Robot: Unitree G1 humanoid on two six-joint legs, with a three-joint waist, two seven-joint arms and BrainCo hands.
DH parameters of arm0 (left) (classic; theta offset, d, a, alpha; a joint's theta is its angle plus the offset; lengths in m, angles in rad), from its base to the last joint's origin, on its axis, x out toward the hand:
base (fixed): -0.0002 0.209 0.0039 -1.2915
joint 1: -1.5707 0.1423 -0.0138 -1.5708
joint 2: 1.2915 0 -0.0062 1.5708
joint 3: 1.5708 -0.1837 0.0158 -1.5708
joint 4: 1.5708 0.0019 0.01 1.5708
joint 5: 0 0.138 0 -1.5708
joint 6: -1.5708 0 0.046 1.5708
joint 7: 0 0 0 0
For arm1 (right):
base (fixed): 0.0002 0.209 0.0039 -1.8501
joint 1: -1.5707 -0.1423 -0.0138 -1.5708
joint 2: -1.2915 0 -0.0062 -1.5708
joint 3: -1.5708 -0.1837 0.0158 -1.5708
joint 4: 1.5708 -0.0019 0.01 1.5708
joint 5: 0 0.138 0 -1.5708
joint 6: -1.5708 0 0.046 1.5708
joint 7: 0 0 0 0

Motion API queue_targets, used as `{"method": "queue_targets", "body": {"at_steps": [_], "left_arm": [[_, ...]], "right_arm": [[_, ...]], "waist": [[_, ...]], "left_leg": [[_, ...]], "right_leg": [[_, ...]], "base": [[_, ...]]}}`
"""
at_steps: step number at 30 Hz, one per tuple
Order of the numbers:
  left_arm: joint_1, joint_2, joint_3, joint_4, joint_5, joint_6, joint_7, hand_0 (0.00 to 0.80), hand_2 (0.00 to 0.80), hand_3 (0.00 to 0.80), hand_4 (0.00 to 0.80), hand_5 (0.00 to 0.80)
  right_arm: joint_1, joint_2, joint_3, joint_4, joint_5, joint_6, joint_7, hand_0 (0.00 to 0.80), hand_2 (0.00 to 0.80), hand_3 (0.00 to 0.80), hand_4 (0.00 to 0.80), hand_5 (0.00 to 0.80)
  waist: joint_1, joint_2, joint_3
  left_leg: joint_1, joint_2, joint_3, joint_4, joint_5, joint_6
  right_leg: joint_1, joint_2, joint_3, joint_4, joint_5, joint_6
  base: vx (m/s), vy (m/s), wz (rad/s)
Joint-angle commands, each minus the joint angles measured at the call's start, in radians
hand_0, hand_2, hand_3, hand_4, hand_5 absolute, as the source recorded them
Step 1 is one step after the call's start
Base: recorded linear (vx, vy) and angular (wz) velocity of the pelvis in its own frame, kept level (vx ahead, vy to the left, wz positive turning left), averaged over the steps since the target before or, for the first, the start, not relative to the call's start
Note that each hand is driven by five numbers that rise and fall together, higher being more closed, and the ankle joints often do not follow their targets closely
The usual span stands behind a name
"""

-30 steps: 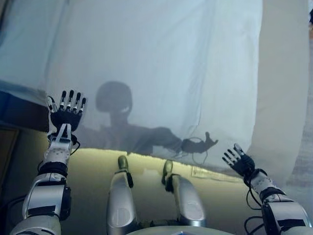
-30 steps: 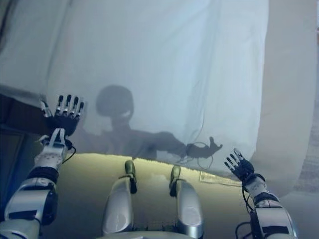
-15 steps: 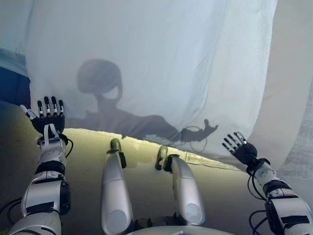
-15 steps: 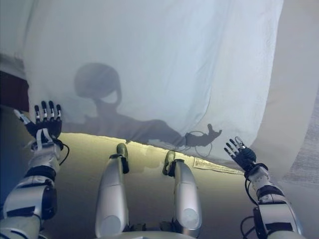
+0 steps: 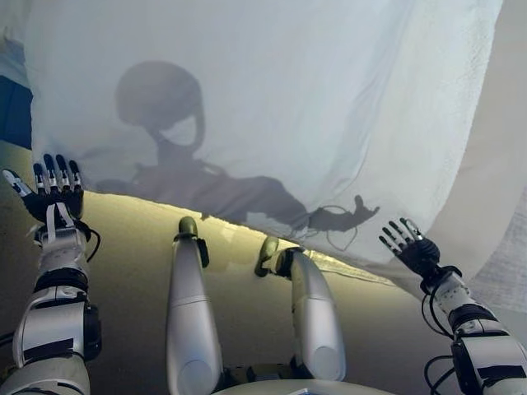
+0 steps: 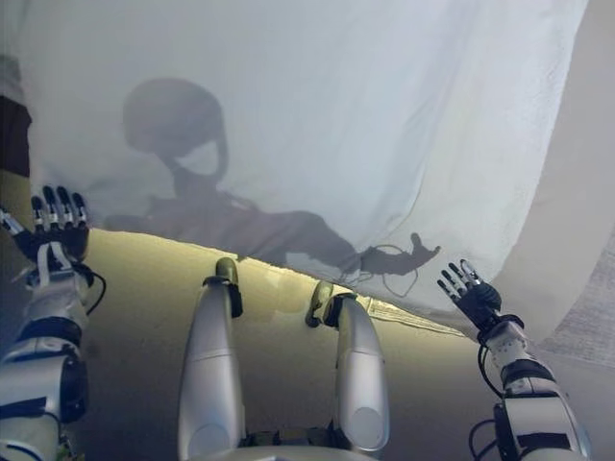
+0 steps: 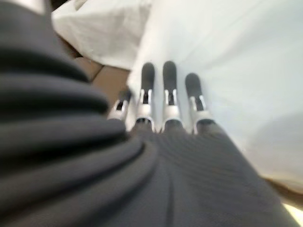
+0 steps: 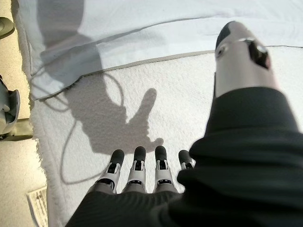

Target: Make the bed neatly

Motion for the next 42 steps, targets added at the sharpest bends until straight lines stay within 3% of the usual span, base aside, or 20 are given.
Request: {"method": "queue_targets", "body": {"at_steps": [1, 6, 10, 16, 22, 29, 35, 37, 40, 42], "left_arm": [[0.085, 0.015, 0.055, 0.043, 0.043, 0.014, 0.002, 0.0, 0.0, 0.0, 0.0, 0.0], [0.178, -0.02, 0.094, 0.045, 0.072, 0.044, 0.017, 0.0, 0.0, 0.0, 0.0, 0.0], [0.262, -0.074, 0.112, 0.058, 0.148, 0.094, -0.038, 0.0, 0.0, 0.0, 0.0, 0.0], [0.338, -0.14, 0.071, 0.035, 0.228, 0.152, -0.112, 0.0, 0.0, 0.0, 0.0, 0.0], [0.371, -0.177, 0.021, -0.02, 0.31, 0.156, -0.126, 0.0, 0.0, 0.0, 0.0, 0.0], [0.408, -0.141, -0.038, -0.048, 0.53, 0.089, -0.138, 0.0, 0.0, 0.0, 0.0, 0.0], [0.427, -0.121, -0.153, -0.027, 0.941, -0.029, -0.109, 0.0, 0.0, 0.0, 0.0, 0.0], [0.429, -0.148, -0.239, -0.011, 1.039, -0.078, -0.097, 0.0, 0.0, 0.0, 0.0, 0.0], [0.443, -0.201, -0.281, 0.009, 1.046, -0.073, -0.126, 0.0, 0.0, 0.0, 0.0, 0.0], [0.456, -0.282, -0.32, 0.05, 1.06, -0.082, -0.118, 0.0, 0.0, 0.0, 0.0, 0.0]], "right_arm": [[0.072, -0.07, -0.085, 0.007, 0.053, -0.043, 0.019, 0.0, 0.0, 0.0, 0.0, 0.0], [0.081, -0.055, -0.103, 0.012, 0.055, -0.041, 0.028, 0.0, 0.0, 0.0, 0.0, 0.0], [0.102, -0.021, -0.112, 0.011, 0.057, -0.055, 0.027, 0.0, 0.0, 0.0, 0.0, 0.0], [0.128, -0.006, -0.128, 0.024, 0.046, -0.04, 0.037, 0.0, 0.0, 0.0, 0.0, 0.0], [0.166, 0.009, -0.149, 0.025, -0.002, -0.016, 0.035, 0.0, 0.0, 0.0, 0.0, 0.0], [0.25, 0.03, -0.143, 0.033, -0.09, -0.003, 0.012, 0.0, 0.0, 0.0, 0.0, 0.0], [0.31, 0.082, -0.108, 0.052, -0.121, -0.006, -0.019, 0.0, 0.0, 0.0, 0.0, 0.0], [0.332, 0.119, -0.094, 0.067, -0.098, -0.049, -0.036, 0.0, 0.0, 0.0, 0.0, 0.0], [0.353, 0.169, -0.095, 0.093, -0.073, -0.115, -0.084, 0.0, 0.0, 0.0, 0.0, 0.0], [0.353, 0.228, -0.1, 0.115, -0.013, -0.157, -0.15, 0.0, 0.0, 0.0, 0.0, 0.0]], "waist": [[0.038, 0.043, -0.008], [0.035, 0.074, -0.016], [0.03, 0.096, -0.042], [0.014, 0.131, -0.084], [-0.007, 0.163, -0.148], [-0.033, 0.196, -0.272], [-0.05, 0.214, -0.374], [-0.055, 0.224, -0.4], [-0.057, 0.233, -0.418], [-0.056, 0.235, -0.434]], "left_leg": [[0.082, -0.014, -0.001, -0.012, -0.115, -0.012], [0.13, -0.02, 0.03, -0.048, -0.081, -0.014], [0.218, -0.028, 0.047, -0.102, -0.092, -0.025], [0.369, -0.033, 0.098, -0.217, -0.042, -0.029], [0.56, -0.05, 0.141, -0.375, 0.008, -0.04], [0.78, -0.064, 0.173, -0.589, 0.076, -0.049], [0.912, -0.077, 0.186, -0.79, 0.16, -0.056], [0.944, -0.079, 0.187, -0.869, 0.193, -0.059], [0.982, -0.081, 0.196, -0.934, 0.209, -0.061], [0.991, -0.084, 0.186, -0.945, 0.2, -0.061]], "right_leg": [[-0.018, -0.028, 0.017, -0.057, 0.137, 0.085], [0.02, -0.039, 0.013, -0.091, 0.155, 0.075], [0.087, -0.045, 0.023, -0.136, 0.142, 0.092], [0.218, -0.066, 0.012, -0.247, 0.173, 0.087], [0.392, -0.069, 0.008, -0.387, 0.189, 0.095], [0.634, -0.034, -0.016, -0.603, 0.216, 0.09], [0.76, 0.001, -0.011, -0.785, 0.295, 0.106], [0.786, 0.011, -0.013, -0.849, 0.333, 0.113], [0.82, 0.019, -0.027, -0.906, 0.354, 0.117], [0.833, 0.03, -0.03, -0.929, 0.354, 0.111]], "base": [[0.009, -0.031, 0.03], [-0.031, -0.047, 0.05], [0.092, -0.065, 0.08], [0.049, -0.054, 0.0], [0.132, -0.041, -0.05], [0.212, -0.091, -0.09], [0.161, -0.067, -0.06], [0.089, -0.029, -0.07], [0.071, -0.031, -0.06], [0.047, -0.058, -0.06]]}}
